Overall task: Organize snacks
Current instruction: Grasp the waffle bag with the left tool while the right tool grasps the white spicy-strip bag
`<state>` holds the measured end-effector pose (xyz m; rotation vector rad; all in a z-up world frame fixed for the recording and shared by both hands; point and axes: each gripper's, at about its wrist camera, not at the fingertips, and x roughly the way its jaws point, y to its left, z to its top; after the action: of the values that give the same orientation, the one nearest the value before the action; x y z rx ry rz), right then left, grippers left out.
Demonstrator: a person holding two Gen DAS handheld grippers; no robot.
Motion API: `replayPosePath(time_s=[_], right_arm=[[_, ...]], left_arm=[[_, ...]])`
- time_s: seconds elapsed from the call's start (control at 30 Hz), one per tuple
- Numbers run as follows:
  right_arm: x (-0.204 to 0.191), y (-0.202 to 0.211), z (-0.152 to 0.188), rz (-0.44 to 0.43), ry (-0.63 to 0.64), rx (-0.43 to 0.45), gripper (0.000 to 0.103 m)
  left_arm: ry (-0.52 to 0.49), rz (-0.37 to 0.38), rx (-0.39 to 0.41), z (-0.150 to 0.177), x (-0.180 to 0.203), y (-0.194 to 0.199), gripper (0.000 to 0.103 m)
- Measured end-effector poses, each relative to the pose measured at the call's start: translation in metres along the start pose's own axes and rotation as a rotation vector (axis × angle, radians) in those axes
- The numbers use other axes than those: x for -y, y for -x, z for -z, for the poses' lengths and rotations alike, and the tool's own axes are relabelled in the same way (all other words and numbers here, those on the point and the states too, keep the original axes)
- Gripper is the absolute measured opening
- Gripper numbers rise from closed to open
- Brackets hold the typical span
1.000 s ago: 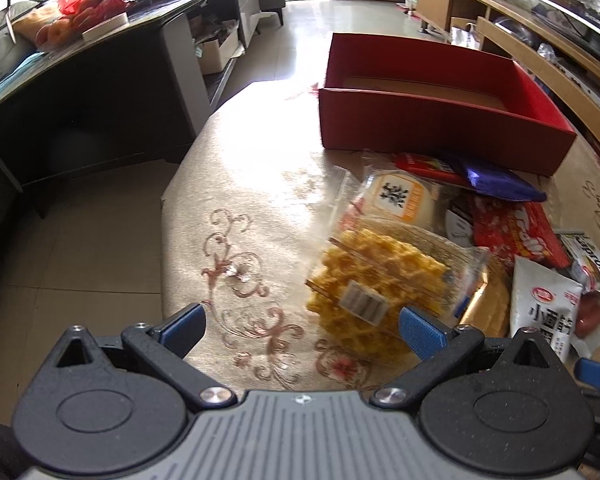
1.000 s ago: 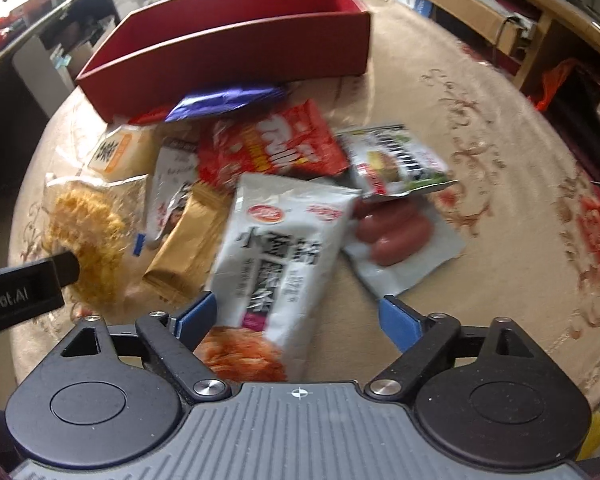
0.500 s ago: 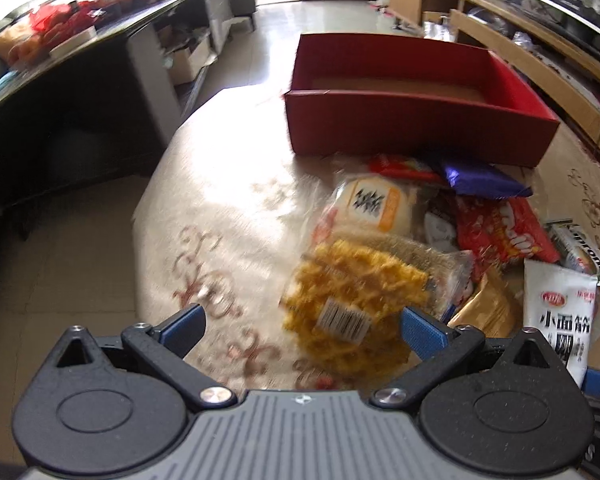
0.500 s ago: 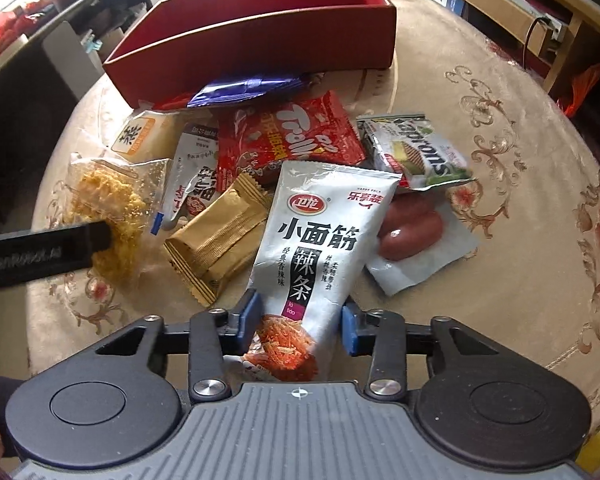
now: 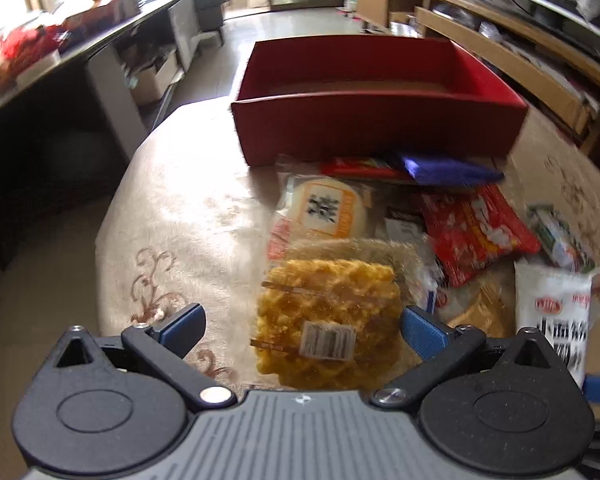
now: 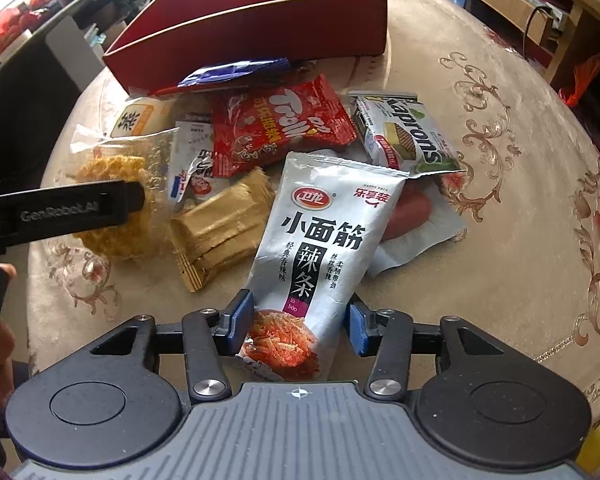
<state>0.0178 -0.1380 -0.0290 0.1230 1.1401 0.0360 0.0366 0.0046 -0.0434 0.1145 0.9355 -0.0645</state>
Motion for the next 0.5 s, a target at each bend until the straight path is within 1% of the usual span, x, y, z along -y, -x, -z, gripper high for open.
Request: replayPosePath(time_s=[0.07,0.1,0.13,0.2,0.23,0.3,0.33,0.4,0.47,0.5], right_arm=[[0.001,-0.001,0.0,0.003,-0.006,-0.003,0.065],[0.001,-0.001,0.0,0.009,-0.005,-0.003,0.066],[0.001,-0.001,0.0,0.014,-0.004,-0.001,0.069],[0.001,-0.002,0.001,0.016,-0.001,0.0,0.07],[0.0,-0.001,0.002,0.018,0.001,0.002,0.07],[0.0,-0.001,0.003,0.023,0.007,0.006,0.068],[-0.001,0.0,0.004,0.026,0.013,0.007,0.066],[0.0,0.001,0.003,0.035,0.022,0.008,0.059],[0.003,0.004,0.003,0.029,0.018,0.008,0.051],[0.004,0.005,0.003,0.021,0.013,0.01,0.049]], left_arm=[[-0.037,-0.005,-0.004,0.002,0.007,-0.005,0.102],[-0.049,-0.001,-0.02,0.002,0.011,-0.009,0.102],[-0.047,-0.012,-0.025,0.002,0.013,-0.013,0.102],[-0.01,-0.01,-0.032,-0.002,0.013,-0.017,0.102],[0.018,0.004,-0.042,-0.004,0.01,-0.018,0.102],[0.079,0.025,-0.069,-0.005,0.002,-0.022,0.101],[0.106,0.03,-0.082,-0.005,-0.002,-0.024,0.101],[0.149,0.054,-0.101,-0.004,-0.01,-0.024,0.095],[0.161,0.069,-0.11,-0.001,-0.015,-0.021,0.091],[0.163,0.072,-0.116,0.002,-0.017,-0.019,0.089]])
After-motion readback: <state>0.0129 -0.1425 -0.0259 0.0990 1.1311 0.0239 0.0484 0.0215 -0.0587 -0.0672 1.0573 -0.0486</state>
